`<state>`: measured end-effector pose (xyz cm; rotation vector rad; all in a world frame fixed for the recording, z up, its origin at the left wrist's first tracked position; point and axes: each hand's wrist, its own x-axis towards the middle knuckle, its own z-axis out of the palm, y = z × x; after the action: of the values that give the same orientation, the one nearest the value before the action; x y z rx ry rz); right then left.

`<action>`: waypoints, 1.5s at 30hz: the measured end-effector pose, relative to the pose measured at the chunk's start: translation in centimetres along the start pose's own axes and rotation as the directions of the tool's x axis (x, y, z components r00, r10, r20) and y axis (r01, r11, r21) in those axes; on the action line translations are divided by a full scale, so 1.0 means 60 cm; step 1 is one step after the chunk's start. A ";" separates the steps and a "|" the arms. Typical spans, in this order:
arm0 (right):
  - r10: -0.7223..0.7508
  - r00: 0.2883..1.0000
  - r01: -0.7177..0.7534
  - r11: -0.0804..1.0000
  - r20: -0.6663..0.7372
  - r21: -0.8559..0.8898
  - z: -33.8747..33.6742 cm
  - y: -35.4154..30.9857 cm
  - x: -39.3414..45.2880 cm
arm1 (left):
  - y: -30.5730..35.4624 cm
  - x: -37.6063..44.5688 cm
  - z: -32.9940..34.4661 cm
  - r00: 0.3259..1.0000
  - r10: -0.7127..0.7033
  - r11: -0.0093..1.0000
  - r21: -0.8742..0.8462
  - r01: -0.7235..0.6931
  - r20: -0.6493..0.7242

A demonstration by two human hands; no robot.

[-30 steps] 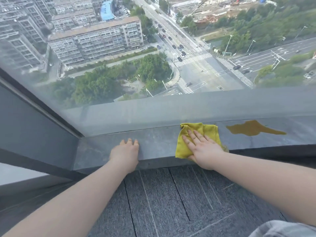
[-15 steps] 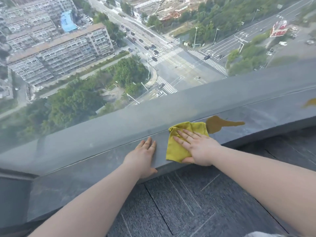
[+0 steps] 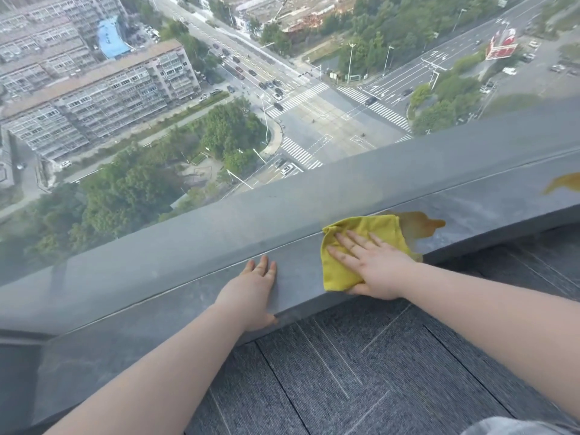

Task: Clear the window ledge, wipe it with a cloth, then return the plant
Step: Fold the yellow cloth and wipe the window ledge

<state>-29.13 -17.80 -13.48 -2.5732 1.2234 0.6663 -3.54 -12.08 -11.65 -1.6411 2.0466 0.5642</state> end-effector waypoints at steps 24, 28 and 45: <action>0.266 0.947 -0.307 0.915 0.182 0.261 -0.017 0.090 -0.051 | 0.139 0.091 -0.111 0.979 0.194 0.981 0.012 -0.193 -0.070; 0.342 0.914 -0.393 0.877 0.218 0.276 -0.017 0.108 -0.046 | 0.174 0.133 -0.110 0.955 0.294 0.956 0.031 -0.293 -0.047; 0.421 0.863 -0.496 0.813 0.280 0.305 -0.097 0.154 -0.136 | 0.174 0.174 -0.102 0.902 0.432 0.895 0.130 -0.426 -0.019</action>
<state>-39.01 -20.28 -4.41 -1.8620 1.7324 0.6806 -16.26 -21.72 -12.43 -1.1406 2.4451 0.5319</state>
